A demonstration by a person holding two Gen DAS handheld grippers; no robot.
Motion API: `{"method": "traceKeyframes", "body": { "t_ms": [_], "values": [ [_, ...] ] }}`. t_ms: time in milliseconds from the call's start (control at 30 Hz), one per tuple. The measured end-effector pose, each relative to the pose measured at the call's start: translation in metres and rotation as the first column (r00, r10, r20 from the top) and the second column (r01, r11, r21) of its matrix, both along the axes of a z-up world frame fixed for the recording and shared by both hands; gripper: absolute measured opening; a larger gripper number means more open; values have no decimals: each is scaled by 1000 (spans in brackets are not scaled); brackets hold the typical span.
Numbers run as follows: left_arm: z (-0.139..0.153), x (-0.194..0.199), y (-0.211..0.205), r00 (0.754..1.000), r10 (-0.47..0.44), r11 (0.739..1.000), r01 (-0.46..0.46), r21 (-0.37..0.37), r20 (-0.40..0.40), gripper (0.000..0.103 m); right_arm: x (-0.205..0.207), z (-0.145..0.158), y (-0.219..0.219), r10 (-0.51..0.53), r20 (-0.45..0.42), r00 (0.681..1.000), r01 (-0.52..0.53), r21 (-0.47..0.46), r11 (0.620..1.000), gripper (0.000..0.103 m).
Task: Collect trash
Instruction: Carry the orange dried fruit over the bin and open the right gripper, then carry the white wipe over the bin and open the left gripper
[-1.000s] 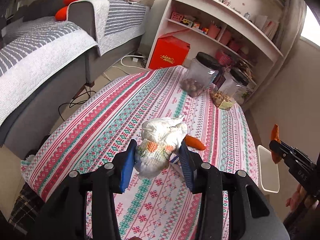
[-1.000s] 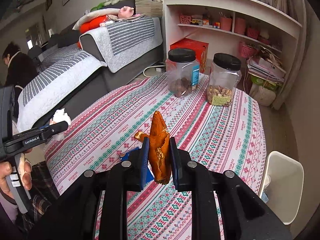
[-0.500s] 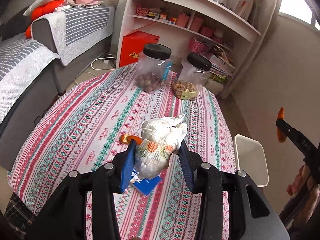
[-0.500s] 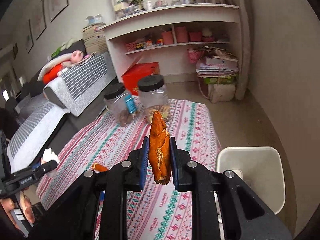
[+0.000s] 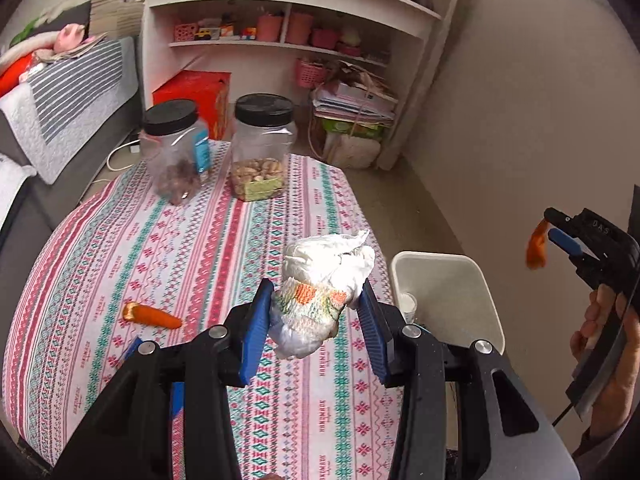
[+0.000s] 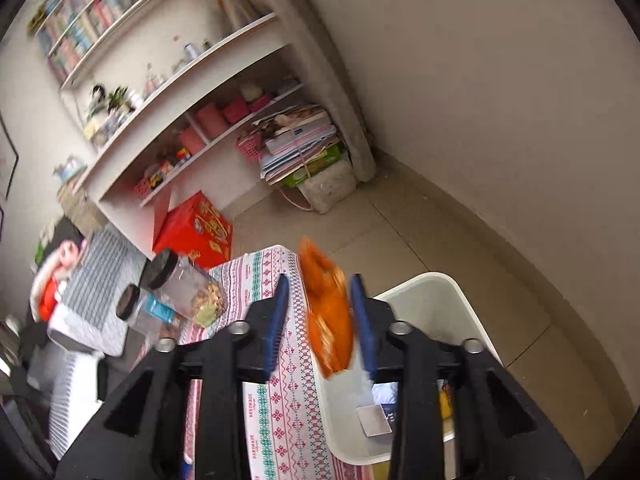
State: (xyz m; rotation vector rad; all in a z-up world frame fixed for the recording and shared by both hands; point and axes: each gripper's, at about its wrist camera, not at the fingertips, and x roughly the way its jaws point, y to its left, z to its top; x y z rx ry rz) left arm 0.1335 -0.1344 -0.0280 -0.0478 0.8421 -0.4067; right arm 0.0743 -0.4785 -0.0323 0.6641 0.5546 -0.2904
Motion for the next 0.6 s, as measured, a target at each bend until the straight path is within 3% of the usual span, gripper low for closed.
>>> {"method": "traceKeyframes", "body": {
  "t_ms": [167,467,600],
  "values": [
    [-3,4,-55,996,-80,997,80,3,-25,42,-21,-2,-24,-80,37,996,77,80,994,68],
    [-1,-8,-157,973,-229,973,229,31,-22,43,-65,11,-57,-222,83,972,219,47,975,78],
    [-8,-8,-189,962,-266,963,268,32,-61,51,-74,12,-68,-265,72,962,264,30,964,83]
  ]
}}
